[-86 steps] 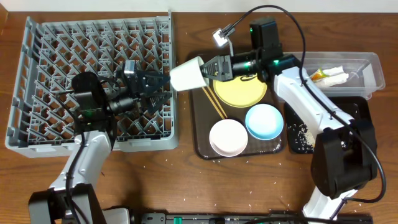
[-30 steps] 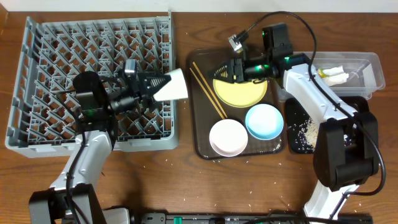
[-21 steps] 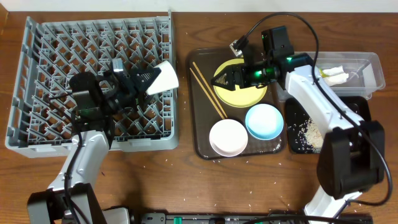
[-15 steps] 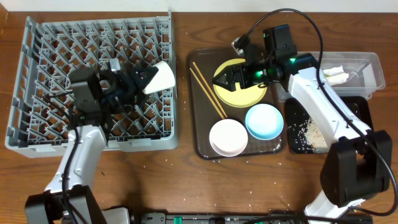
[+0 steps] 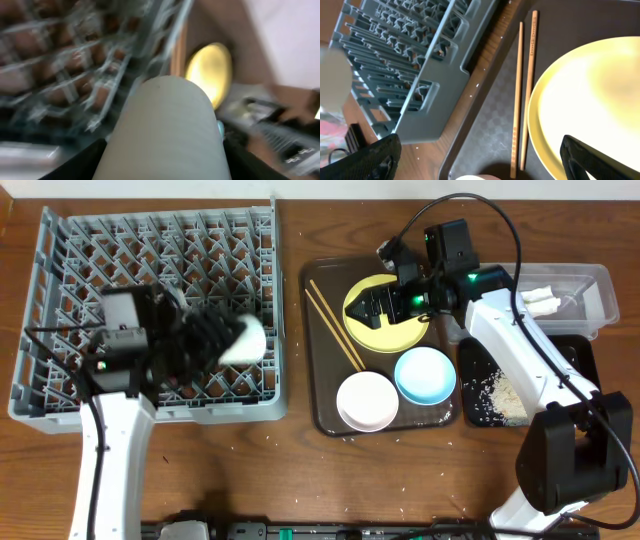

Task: Sort waste into correct bins and load items into the dishwasher
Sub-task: 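Lower the cup upside down into the dish rack with the left gripper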

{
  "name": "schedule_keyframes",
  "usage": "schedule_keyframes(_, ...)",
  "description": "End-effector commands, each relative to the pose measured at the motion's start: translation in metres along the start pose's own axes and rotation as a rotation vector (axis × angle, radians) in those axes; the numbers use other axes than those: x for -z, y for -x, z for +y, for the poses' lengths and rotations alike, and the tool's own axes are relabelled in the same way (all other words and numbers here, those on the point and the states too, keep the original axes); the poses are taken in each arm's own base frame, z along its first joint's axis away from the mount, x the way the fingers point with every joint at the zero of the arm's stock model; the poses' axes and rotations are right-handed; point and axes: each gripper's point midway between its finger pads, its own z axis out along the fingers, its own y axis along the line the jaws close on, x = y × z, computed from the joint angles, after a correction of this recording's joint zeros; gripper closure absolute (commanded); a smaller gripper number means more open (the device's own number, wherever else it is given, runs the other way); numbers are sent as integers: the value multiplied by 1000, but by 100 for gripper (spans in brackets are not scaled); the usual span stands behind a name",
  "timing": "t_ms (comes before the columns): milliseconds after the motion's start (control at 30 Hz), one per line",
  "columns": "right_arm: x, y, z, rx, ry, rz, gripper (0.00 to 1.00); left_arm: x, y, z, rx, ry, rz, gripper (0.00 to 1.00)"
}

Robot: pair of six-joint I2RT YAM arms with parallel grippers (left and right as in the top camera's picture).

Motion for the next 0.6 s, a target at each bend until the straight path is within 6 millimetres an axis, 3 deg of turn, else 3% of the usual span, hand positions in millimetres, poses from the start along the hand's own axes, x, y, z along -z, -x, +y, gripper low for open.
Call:
schedule_keyframes(0,6,3,5,52,-4,-13,1,3,2,25,-105,217,-77,67)
schedule_keyframes(233,6,1,5,49,-3,-7,1,-17,-10,45,-213,440,-59,67)
schedule_keyframes(567,6,-1,5,41,-3,3,2,-61,-18,70,-214,560,70,67)
